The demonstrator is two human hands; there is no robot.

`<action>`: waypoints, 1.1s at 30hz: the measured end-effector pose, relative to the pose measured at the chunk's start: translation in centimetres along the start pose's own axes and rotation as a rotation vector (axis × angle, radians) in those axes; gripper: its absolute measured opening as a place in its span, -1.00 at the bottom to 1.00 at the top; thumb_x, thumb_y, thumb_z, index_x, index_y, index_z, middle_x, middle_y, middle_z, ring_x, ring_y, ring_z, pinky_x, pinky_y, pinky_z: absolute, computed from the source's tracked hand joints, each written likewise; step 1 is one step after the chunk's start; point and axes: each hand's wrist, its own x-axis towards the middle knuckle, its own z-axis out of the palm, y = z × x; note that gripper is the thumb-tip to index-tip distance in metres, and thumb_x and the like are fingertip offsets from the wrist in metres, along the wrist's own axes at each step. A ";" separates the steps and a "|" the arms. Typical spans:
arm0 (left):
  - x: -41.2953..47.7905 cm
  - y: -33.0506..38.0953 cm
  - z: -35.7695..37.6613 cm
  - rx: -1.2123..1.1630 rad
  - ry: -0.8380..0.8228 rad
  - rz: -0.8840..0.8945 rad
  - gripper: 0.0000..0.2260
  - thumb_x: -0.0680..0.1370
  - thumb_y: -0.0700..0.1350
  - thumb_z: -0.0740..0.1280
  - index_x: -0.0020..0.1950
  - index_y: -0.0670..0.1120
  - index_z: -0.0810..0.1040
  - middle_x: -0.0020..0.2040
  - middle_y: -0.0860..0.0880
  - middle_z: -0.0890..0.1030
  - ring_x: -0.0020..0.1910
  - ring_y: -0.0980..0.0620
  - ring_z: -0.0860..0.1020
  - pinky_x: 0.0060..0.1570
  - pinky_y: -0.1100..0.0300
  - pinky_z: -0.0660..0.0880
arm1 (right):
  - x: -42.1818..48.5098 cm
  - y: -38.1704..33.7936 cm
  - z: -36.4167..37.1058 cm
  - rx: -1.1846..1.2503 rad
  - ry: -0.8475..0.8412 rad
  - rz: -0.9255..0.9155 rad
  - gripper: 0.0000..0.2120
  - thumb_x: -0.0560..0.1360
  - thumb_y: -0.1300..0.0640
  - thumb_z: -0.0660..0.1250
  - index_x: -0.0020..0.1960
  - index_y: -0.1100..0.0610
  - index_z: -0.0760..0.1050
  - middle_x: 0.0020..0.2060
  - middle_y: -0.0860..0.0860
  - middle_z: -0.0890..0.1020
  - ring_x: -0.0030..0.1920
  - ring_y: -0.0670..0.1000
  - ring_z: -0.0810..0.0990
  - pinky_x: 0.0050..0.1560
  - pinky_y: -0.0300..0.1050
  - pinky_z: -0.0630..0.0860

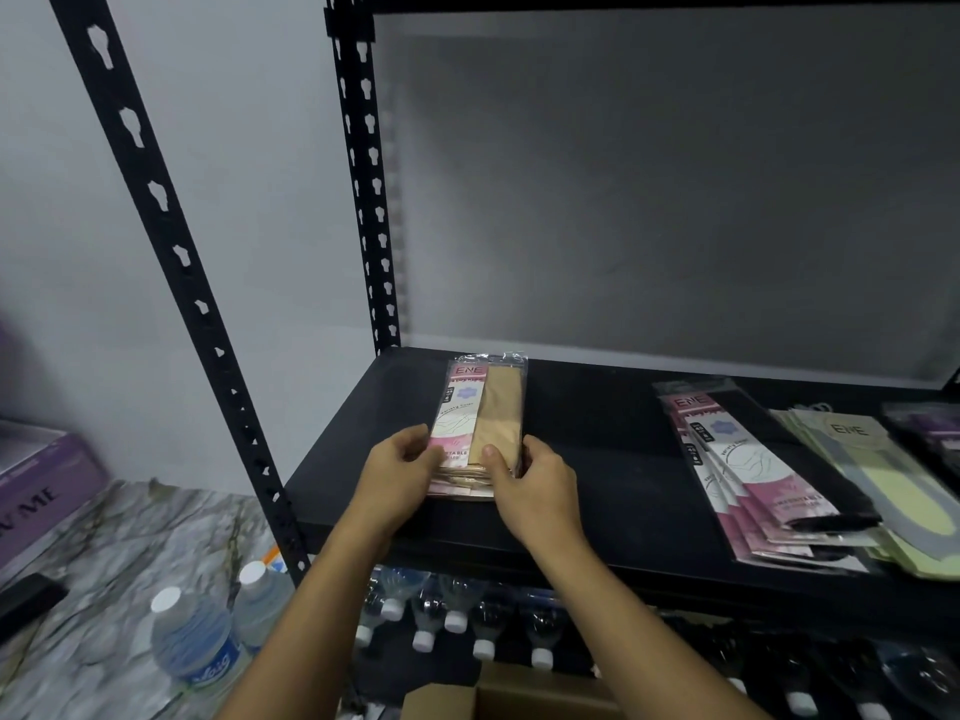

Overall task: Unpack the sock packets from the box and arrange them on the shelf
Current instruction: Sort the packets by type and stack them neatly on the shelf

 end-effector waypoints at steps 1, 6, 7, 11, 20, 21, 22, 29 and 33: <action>-0.1 0.0 0.0 0.042 0.031 0.010 -0.62 0.59 -0.15 0.32 0.41 -0.13 0.44 0.26 -0.05 0.59 0.19 0.01 0.58 0.22 0.10 0.50 | -0.1 0.0 -0.3 0.000 0.001 -0.007 -0.76 0.49 0.00 0.35 0.08 0.12 0.54 -0.08 -0.05 0.64 -0.07 -0.09 0.62 -0.31 -0.49 0.38; -2.4 1.4 1.0 0.219 0.180 0.213 -0.63 0.57 -0.09 0.33 0.39 -0.04 0.47 0.32 0.06 0.52 0.24 0.16 0.46 0.21 0.21 0.39 | -0.8 -0.1 -3.3 -0.067 0.037 -0.033 -0.46 0.49 -0.08 0.33 0.39 0.14 0.35 0.32 0.04 0.47 0.34 -0.02 0.40 0.25 -0.17 0.41; -3.1 1.9 1.6 0.232 0.201 0.270 -0.65 0.57 -0.10 0.34 0.36 -0.03 0.49 0.28 0.07 0.52 0.21 0.18 0.45 0.18 0.23 0.37 | -0.9 -0.1 -4.2 -0.070 0.053 -0.043 -0.46 0.49 -0.08 0.33 0.39 0.11 0.36 0.33 0.03 0.46 0.35 -0.03 0.40 0.27 -0.13 0.40; -5.7 3.7 5.4 0.194 0.115 0.370 -0.69 0.55 -0.07 0.36 0.30 0.02 0.52 0.20 0.12 0.54 0.18 0.14 0.50 0.15 0.24 0.46 | -1.6 0.6 -8.8 -0.107 0.121 -0.094 -0.57 0.48 -0.03 0.36 0.31 0.05 0.44 0.25 -0.03 0.51 0.26 -0.06 0.45 0.21 -0.19 0.41; -7.9 3.8 18.4 0.059 -0.255 0.217 -0.65 0.52 -0.04 0.42 0.28 0.01 0.47 0.20 0.06 0.56 0.16 0.14 0.53 0.17 0.27 0.45 | -0.5 4.2 -22.6 -0.271 0.393 -0.020 -0.73 0.47 0.07 0.36 0.13 0.13 0.55 0.08 0.07 0.60 0.15 0.09 0.53 0.19 0.01 0.47; -8.2 3.9 19.6 0.059 -0.286 0.197 -0.61 0.53 -0.02 0.41 0.33 0.00 0.45 0.24 0.08 0.52 0.20 0.14 0.51 0.18 0.27 0.42 | -0.3 4.6 -23.9 -0.301 0.402 0.017 -0.72 0.48 0.07 0.35 0.15 0.17 0.55 0.10 0.11 0.59 0.16 0.12 0.52 0.18 0.02 0.47; -8.5 3.9 20.7 0.061 -0.314 0.175 -0.58 0.53 0.00 0.40 0.36 -0.01 0.41 0.25 0.10 0.48 0.24 0.13 0.48 0.21 0.26 0.40 | -0.1 5.1 -24.9 -0.328 0.395 0.057 -0.70 0.49 0.08 0.33 0.16 0.21 0.54 0.11 0.15 0.59 0.16 0.15 0.52 0.17 0.03 0.47; -9.3 4.2 25.1 0.037 -0.397 0.077 -0.73 0.57 0.01 0.34 0.26 0.11 0.47 0.21 0.11 0.56 0.11 0.17 0.54 0.20 0.14 0.47 | -0.4 7.8 -26.3 -0.304 0.203 0.219 -0.70 0.52 0.08 0.31 0.18 0.23 0.51 0.09 0.13 0.62 -0.03 0.03 0.52 -0.06 -0.25 0.33; -9.1 4.1 25.2 0.025 -0.378 0.061 -0.67 0.56 -0.02 0.34 0.33 0.05 0.49 0.23 0.08 0.58 0.15 0.12 0.57 0.26 0.06 0.50 | -1.0 8.7 -26.0 -0.176 0.231 0.260 -0.66 0.51 0.09 0.34 0.23 0.21 0.41 0.07 0.09 0.58 -0.07 -0.01 0.50 -0.12 -0.25 0.37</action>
